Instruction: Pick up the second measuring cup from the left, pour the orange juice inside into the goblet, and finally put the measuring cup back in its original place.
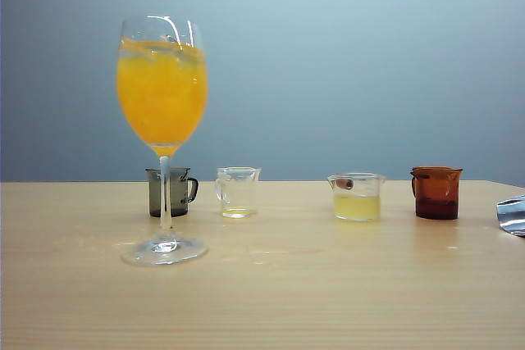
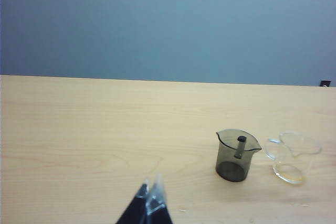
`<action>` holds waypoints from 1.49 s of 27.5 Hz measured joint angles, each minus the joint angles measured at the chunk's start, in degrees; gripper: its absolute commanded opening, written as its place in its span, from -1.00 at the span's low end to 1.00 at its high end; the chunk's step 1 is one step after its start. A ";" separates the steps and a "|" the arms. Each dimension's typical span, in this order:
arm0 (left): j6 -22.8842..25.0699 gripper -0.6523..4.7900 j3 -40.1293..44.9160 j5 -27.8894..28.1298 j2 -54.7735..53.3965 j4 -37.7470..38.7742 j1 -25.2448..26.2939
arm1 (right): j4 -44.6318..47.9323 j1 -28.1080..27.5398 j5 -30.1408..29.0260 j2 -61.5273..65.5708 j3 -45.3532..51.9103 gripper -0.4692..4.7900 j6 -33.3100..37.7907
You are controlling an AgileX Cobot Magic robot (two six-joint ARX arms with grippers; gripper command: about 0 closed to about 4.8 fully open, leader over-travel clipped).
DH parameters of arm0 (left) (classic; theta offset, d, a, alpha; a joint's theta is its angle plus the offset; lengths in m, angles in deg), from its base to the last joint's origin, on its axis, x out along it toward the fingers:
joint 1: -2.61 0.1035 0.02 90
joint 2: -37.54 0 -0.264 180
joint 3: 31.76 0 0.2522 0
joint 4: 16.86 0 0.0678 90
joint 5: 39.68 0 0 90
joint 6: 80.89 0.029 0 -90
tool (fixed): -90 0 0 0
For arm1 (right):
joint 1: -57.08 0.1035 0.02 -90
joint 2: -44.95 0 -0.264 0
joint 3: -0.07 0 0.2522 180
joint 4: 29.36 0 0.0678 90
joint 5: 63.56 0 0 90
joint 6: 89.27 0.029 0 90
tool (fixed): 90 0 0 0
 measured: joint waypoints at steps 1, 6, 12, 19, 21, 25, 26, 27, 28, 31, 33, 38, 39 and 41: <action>0.00 -0.78 0.28 0.15 0.00 -0.26 0.02 | 0.00 0.00 0.00 0.00 0.00 -0.84 0.00; 0.00 -0.78 1.18 0.13 -0.02 -0.26 0.85 | 0.00 0.00 0.00 0.02 0.00 -0.84 0.00; 0.00 -0.78 1.16 0.24 -0.02 -0.24 5.92 | -0.02 0.00 0.00 0.02 0.00 -0.84 0.00; 2.71 -0.78 3.06 0.31 -0.02 1.31 7.39 | 0.00 0.00 0.00 0.04 0.00 -0.84 0.00; 3.08 -0.78 3.02 0.33 -0.02 1.31 7.39 | 0.00 0.00 0.00 0.02 0.00 -0.84 0.00; 3.37 -0.78 3.02 0.31 -0.02 1.42 7.37 | 0.00 0.00 0.00 0.02 0.00 -0.84 0.00; 3.48 -0.78 3.02 0.31 -0.02 1.44 7.37 | 0.00 0.00 0.00 0.02 0.00 -0.84 0.00; 3.48 -0.78 3.02 0.31 -0.02 1.44 7.37 | 0.00 0.00 0.00 0.02 0.00 -0.84 0.00; 3.50 -0.78 3.02 0.31 -0.02 1.44 7.37 | 0.00 0.00 0.00 0.02 0.00 -0.84 0.00; 3.52 -0.78 3.02 0.31 -0.02 1.44 7.37 | 0.00 0.00 0.00 0.00 0.00 -0.84 0.00; 3.52 -0.77 3.02 0.31 -0.02 1.44 7.37 | 0.00 0.00 0.00 0.02 0.00 -0.84 0.00; 3.52 -0.77 3.02 0.35 -0.02 1.42 7.37 | 0.00 0.00 0.00 0.02 0.00 -0.84 0.00; 3.52 -0.77 3.02 0.33 -0.02 1.44 7.39 | 0.00 0.00 0.00 0.02 0.00 -0.84 0.00; 3.52 -0.77 3.02 0.33 -0.02 1.44 7.37 | 0.00 0.00 0.00 0.02 0.00 -0.84 0.00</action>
